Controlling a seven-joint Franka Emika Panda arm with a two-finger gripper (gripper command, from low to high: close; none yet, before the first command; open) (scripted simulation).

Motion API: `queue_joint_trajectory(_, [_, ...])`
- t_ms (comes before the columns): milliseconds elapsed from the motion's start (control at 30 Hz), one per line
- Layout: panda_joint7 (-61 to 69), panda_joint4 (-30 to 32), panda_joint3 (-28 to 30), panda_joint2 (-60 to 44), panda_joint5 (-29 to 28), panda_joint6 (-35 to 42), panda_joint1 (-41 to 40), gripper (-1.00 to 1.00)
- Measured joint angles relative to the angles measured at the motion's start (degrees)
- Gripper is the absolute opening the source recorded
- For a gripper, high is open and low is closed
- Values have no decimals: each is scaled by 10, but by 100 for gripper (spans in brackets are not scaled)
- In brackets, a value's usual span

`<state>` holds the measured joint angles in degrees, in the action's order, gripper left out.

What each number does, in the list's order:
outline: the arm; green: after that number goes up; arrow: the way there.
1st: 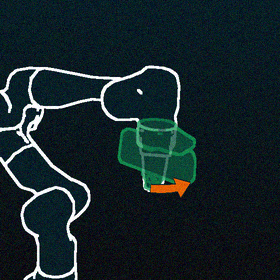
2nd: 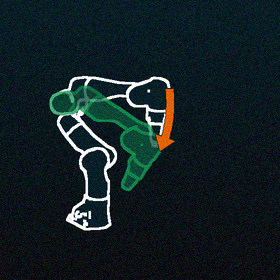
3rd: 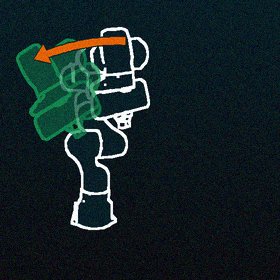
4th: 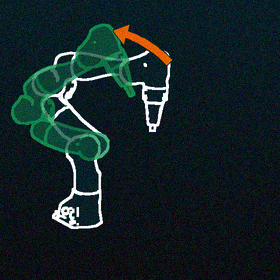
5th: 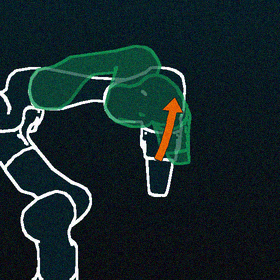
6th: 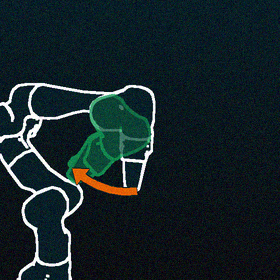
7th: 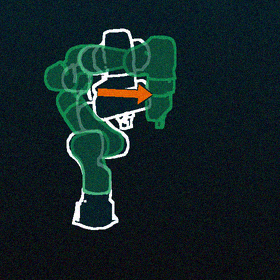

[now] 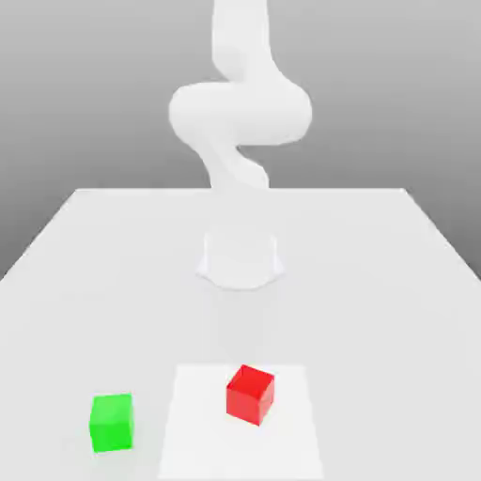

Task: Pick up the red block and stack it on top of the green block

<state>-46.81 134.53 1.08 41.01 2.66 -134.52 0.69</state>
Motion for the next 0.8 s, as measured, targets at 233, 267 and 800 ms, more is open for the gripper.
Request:
queue_joint_trajectory(233, [-43, 85, 9, -159, 67, -86, 19, 0])
queue_joint_trajectory(267, [-52, 96, 7, -182, 73, -98, 20, 0])
queue_joint_trajectory(800, [-277, 227, -18, -481, -35, -302, 5, 0])
